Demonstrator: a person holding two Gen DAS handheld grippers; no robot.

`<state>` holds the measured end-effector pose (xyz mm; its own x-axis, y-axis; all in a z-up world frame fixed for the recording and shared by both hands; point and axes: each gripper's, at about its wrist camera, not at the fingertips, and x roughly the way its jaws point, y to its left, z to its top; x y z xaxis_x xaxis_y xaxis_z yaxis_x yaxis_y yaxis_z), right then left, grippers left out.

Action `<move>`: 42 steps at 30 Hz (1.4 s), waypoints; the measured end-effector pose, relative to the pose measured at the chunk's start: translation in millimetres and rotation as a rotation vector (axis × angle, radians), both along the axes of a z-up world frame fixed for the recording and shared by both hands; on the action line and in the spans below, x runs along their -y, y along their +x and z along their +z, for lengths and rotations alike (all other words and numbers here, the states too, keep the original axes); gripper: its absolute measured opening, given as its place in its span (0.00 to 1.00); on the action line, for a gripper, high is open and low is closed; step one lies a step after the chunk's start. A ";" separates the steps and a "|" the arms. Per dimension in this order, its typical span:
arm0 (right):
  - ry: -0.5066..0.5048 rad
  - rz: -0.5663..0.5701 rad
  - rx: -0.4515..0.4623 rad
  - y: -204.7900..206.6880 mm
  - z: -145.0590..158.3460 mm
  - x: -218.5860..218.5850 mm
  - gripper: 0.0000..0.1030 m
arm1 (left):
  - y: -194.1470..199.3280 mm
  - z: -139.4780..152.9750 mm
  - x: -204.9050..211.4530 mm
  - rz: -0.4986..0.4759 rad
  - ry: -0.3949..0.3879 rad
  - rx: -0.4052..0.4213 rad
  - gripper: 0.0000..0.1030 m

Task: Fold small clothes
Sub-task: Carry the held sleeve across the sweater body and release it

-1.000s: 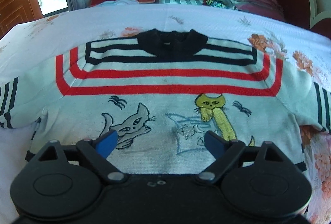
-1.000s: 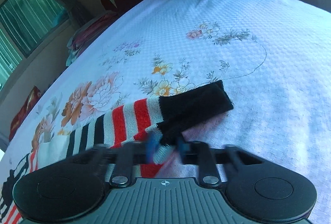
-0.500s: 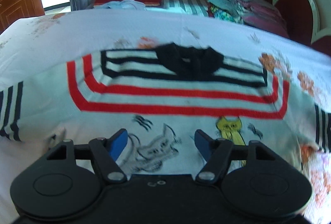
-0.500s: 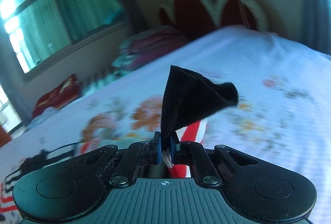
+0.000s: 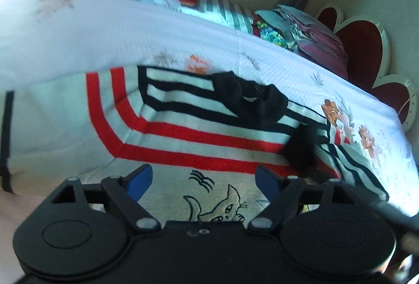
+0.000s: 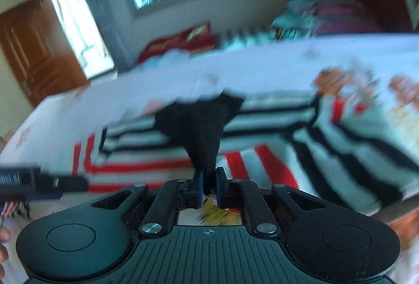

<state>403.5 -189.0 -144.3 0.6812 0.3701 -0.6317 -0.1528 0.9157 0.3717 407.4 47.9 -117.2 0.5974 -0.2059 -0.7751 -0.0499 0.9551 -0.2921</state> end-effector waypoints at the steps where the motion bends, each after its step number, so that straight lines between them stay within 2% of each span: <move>1: -0.011 -0.003 -0.023 1.9 -5.4 -6.9 0.09 | 3.2 -3.2 -0.6 -0.009 -0.016 -0.013 0.83; 2: -0.020 -0.002 -0.036 1.7 -9.4 -11.2 0.17 | 6.0 -7.2 -0.7 -0.020 -0.035 -0.026 0.83; 5: -0.005 -0.002 -0.039 -10.3 -11.3 -7.1 0.54 | 13.7 -16.7 9.4 -0.067 -0.110 -0.050 0.87; 6: -0.004 -0.009 -0.028 -19.8 -8.8 -0.1 0.55 | 16.7 -20.3 15.9 -0.085 -0.121 -0.058 0.88; 9: -0.065 -0.018 -0.001 -40.3 -2.3 16.5 0.55 | 26.6 -33.5 40.3 -0.158 -0.144 -0.094 0.87; 11: -0.118 -0.053 0.011 -56.8 -1.1 32.8 0.55 | 30.3 -43.0 56.1 -0.180 -0.138 -0.117 0.77; 12: -0.145 -0.080 0.010 -64.4 -1.5 40.0 0.55 | 33.7 -49.6 61.2 -0.186 -0.136 -0.129 0.68; 14: -0.189 -0.133 0.000 -77.0 -5.7 61.3 0.55 | 34.8 -54.7 67.6 -0.173 -0.123 -0.108 0.60; 16: -0.221 -0.193 -0.023 -81.8 -12.8 81.7 0.55 | 34.9 -57.2 70.7 -0.168 -0.121 -0.088 0.32; 18: -0.222 -0.246 -0.054 -79.3 -21.5 99.6 0.55 | 34.7 -58.6 70.8 -0.157 -0.130 -0.064 0.17; 20: -0.227 -0.287 -0.070 -75.8 -29.1 110.0 0.55 | 33.4 -57.8 70.6 -0.160 -0.133 -0.040 0.11; 21: -0.224 -0.295 -0.076 -73.1 -31.6 113.4 0.55 | 32.4 -55.1 69.6 -0.163 -0.139 -0.024 0.03; 25: -0.199 -0.298 -0.091 -63.9 -37.9 123.4 0.54 | 30.6 -29.9 53.2 -0.133 -0.191 0.065 0.01; 28: -0.194 -0.286 -0.078 -55.7 -38.9 121.1 0.52 | 29.4 -11.5 30.7 -0.090 -0.179 0.122 0.01; 30: -0.195 -0.265 -0.083 -49.8 -40.2 119.4 0.18 | 28.6 -7.4 10.7 -0.048 -0.167 0.130 0.01; 34: -0.189 -0.262 -0.091 -43.5 -41.4 115.2 0.18 | 27.6 -18.2 -19.1 0.027 -0.136 0.091 0.01; 38: -0.167 -0.265 -0.031 -56.8 -30.2 118.3 0.14 | 23.1 -33.6 -25.6 0.041 -0.116 0.053 0.01; 40: -0.205 -0.254 -0.074 -55.5 -39.8 117.9 0.13 | 23.0 -38.0 -22.2 0.034 -0.092 0.047 0.01; 42: -0.191 -0.256 -0.100 -58.1 -46.1 122.3 0.12 | 23.4 -45.0 -22.1 0.036 -0.067 0.038 0.01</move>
